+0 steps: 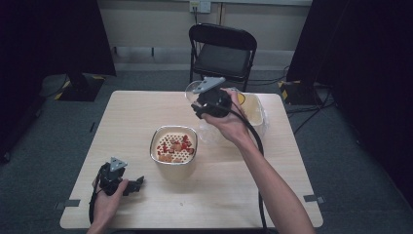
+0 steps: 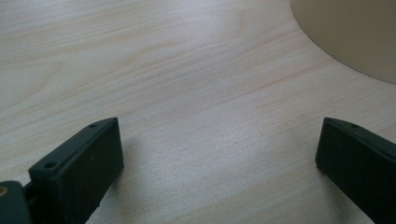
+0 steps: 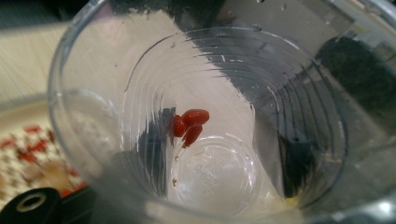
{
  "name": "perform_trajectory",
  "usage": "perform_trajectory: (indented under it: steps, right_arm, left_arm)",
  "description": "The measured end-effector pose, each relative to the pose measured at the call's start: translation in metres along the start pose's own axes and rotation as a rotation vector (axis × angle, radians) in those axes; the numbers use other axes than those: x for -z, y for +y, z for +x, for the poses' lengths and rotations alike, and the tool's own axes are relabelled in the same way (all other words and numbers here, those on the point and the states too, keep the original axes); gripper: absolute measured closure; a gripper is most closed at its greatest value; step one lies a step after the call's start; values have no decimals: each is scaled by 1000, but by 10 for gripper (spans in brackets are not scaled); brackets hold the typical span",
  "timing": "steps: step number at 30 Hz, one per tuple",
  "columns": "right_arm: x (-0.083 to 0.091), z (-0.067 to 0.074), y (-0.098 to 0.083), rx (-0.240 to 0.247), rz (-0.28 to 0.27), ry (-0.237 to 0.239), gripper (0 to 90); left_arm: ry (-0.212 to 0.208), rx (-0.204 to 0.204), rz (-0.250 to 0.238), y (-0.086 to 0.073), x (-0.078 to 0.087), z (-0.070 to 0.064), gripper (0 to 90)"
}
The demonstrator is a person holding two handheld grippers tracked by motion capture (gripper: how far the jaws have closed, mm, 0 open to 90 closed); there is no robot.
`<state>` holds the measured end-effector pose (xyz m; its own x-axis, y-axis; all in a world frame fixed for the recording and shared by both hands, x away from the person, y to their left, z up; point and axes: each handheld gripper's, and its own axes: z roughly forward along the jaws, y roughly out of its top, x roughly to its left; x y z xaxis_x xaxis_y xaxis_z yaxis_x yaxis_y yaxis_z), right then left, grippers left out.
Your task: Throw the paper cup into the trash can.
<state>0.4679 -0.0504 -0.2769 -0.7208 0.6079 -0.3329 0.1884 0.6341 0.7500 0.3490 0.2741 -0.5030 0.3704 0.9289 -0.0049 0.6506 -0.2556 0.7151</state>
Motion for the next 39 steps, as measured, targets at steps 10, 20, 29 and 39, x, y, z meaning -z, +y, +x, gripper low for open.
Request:
perform_trajectory:
  steps: [10, 20, 29, 39]
  right_arm:
    - [19, -61, -14, -321, -137, 87, 480]
    - [20, -110, -40, -433, -74, -44, 360]
    - [-3, -120, -62, -488, -34, -97, 166]
    - [3, -117, -66, -495, -54, -105, 158]
  left_arm:
    - [0, -1, 0, 0, 0, 0, 2]
    - [1, -1, 0, 0, 0, 0, 2]
    - [0, 0, 0, 0, 0, 0, 2]
    - [0, 0, 0, 0, 0, 0, 2]
